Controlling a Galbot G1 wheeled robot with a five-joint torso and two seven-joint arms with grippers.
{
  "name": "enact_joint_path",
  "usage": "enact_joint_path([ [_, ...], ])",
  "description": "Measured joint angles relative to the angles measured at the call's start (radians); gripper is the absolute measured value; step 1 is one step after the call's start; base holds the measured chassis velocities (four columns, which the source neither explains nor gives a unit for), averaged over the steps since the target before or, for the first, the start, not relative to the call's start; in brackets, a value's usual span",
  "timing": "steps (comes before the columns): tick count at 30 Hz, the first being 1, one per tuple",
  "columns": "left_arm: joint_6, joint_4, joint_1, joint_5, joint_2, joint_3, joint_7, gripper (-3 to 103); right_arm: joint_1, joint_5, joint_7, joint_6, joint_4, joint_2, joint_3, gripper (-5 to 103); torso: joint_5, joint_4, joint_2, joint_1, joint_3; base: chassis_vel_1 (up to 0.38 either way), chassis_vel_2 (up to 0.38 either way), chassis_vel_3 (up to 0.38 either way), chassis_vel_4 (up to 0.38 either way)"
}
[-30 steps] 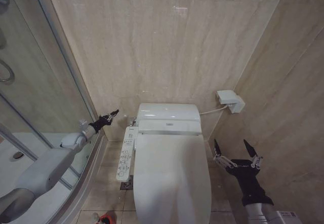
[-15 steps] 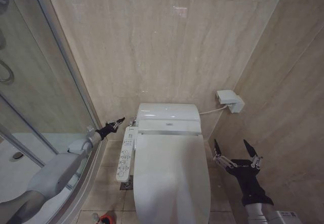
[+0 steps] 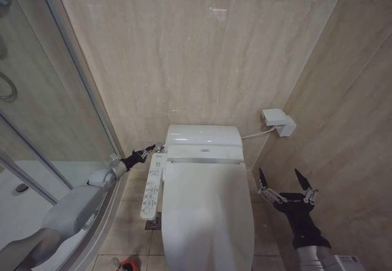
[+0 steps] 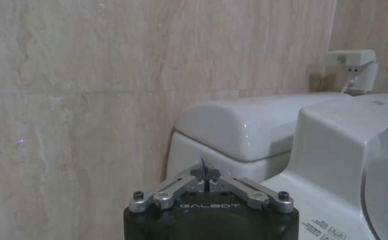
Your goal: Open the toilet lid, clean the toilet bowl with a toilet brush, close the toilet lid, and flush.
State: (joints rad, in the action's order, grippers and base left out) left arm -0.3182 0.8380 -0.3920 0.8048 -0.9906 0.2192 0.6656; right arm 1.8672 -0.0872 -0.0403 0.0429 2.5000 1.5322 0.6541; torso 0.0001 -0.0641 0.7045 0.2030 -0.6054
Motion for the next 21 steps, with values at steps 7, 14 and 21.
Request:
enact_joint_path([
  [7, -0.004, -0.043, 0.025, -0.001, -0.023, 0.019, 0.029, 0, 0.000, 0.000, 0.000, 0.000, 0.000, 0.000, 0.000, 100, -0.0001, 0.0002, 0.000, 0.000, 0.000, 0.000, 0.000, 0.000, 0.000],
  [14, -0.011, -0.096, 0.048, -0.010, -0.048, 0.023, 0.049, 0, 0.000, 0.000, 0.000, 0.000, 0.000, 0.000, 0.000, 100, -0.0001, 0.0000, 0.000, 0.000, 0.000, 0.000, 0.000, 0.000, 0.000],
  [21, -0.016, -0.155, 0.072, -0.021, -0.075, 0.025, 0.073, 0, 0.000, 0.000, 0.000, 0.000, 0.000, 0.000, 0.000, 100, 0.0000, 0.0000, 0.000, 0.000, 0.000, 0.000, 0.000, 0.000, 0.000],
])
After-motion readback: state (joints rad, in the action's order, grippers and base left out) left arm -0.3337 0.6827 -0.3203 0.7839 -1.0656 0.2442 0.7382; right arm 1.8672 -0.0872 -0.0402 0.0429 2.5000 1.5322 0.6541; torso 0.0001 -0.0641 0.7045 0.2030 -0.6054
